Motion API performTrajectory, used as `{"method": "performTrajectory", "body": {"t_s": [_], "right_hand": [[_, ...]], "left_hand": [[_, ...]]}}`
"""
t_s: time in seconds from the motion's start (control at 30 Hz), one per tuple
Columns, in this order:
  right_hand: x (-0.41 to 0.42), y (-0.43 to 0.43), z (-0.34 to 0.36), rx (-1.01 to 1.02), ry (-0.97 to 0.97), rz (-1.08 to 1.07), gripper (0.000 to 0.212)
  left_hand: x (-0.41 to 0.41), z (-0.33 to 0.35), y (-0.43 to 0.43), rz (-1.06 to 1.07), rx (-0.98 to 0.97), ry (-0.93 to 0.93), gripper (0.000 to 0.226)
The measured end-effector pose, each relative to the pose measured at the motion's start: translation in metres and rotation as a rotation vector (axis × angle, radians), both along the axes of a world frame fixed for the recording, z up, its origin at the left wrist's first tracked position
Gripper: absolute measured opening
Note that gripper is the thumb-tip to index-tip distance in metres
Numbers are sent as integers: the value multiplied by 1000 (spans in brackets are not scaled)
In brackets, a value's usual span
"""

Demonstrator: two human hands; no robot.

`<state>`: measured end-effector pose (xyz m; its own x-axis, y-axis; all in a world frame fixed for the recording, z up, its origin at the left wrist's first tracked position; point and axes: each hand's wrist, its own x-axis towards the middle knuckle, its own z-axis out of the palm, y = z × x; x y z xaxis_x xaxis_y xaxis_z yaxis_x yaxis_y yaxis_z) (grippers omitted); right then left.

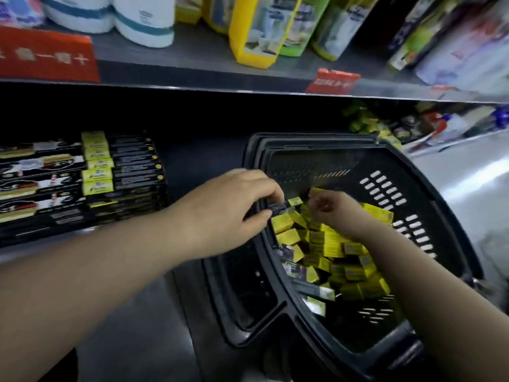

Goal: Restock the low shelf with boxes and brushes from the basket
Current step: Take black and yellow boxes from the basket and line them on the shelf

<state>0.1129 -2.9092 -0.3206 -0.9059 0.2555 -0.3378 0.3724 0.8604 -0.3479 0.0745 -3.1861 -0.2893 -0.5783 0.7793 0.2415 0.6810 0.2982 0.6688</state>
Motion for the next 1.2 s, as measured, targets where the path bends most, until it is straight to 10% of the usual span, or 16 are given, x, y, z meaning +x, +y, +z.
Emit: {"method": "performTrajectory", "body": {"t_s": [0.23,0.47,0.67,0.83,0.97,1.2], "right_hand": [[17,-5,-69,113,-540,268,58],[21,-31,-103,436,-478,387,76],[16,-29,-83,297,-467,271,59],[10,-28,1,-601,-386,-303,36],[37,-39,56,-1190,-264,-351,42],[42,-83,61,-1288,-132,-326,37]], "left_hand": [[2,-25,23,-158,-204,181,35],[1,-21,24,-156,-182,163,38],[-1,-21,22,-171,-175,150,26],[1,-20,28,-59,-143,47,24],[6,-14,34,217,129,-188,17],[5,-10,35,401,318,-851,28]]}}
